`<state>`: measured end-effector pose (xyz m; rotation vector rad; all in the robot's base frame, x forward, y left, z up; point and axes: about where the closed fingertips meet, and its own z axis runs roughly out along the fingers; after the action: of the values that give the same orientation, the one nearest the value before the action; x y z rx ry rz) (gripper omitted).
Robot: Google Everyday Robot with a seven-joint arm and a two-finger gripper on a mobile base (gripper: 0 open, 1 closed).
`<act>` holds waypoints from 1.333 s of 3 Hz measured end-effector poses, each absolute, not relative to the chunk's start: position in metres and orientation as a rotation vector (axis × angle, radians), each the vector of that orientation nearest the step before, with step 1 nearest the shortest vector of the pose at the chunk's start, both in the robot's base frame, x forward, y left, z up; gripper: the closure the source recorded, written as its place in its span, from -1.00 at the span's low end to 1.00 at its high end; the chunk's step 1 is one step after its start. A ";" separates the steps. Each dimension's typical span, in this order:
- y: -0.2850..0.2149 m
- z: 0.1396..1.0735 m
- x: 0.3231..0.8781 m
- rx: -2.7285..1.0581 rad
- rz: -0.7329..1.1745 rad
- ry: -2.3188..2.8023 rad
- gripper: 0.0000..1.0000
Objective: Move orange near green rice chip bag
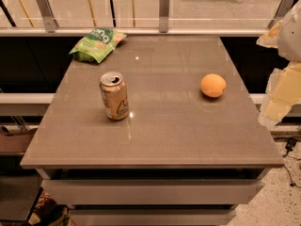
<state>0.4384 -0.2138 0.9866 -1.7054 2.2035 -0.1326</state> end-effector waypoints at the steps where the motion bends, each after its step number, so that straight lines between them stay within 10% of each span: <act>1: -0.220 0.988 0.438 -1.689 -0.075 2.221 -1.00; 4: -0.246 0.968 0.461 -1.421 0.000 2.194 -1.00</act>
Offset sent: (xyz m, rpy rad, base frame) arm -0.0016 -0.0159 -0.0016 0.0793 0.0893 -0.0219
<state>0.4613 -0.2457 0.9676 -1.4207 2.1939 0.0003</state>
